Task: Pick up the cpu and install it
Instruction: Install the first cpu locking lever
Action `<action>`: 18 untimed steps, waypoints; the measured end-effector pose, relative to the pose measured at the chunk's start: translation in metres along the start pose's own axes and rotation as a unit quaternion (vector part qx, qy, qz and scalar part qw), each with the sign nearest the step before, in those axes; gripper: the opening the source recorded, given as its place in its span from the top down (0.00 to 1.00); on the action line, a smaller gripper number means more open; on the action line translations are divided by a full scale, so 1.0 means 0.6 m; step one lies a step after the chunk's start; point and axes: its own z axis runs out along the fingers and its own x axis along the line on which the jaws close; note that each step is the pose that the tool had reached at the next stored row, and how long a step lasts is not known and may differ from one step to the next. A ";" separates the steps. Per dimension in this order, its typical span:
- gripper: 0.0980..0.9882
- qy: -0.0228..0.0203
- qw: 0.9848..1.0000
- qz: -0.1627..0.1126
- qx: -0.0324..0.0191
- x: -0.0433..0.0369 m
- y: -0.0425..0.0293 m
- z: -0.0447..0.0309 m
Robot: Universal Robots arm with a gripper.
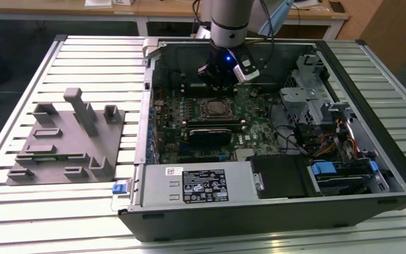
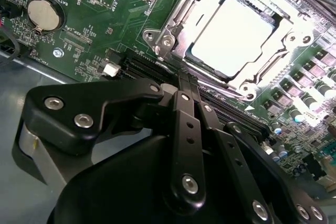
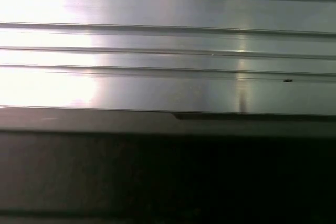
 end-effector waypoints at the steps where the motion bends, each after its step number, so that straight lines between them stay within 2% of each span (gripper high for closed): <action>1: 0.99 0.000 1.000 0.000 0.000 0.000 0.000 -0.002; 6: 0.99 0.000 1.000 0.000 0.000 0.000 0.000 -0.004; 13: 0.99 0.000 1.000 0.000 0.012 -0.001 0.000 0.003; 18: 0.99 0.000 1.000 0.000 0.014 -0.002 -0.001 0.009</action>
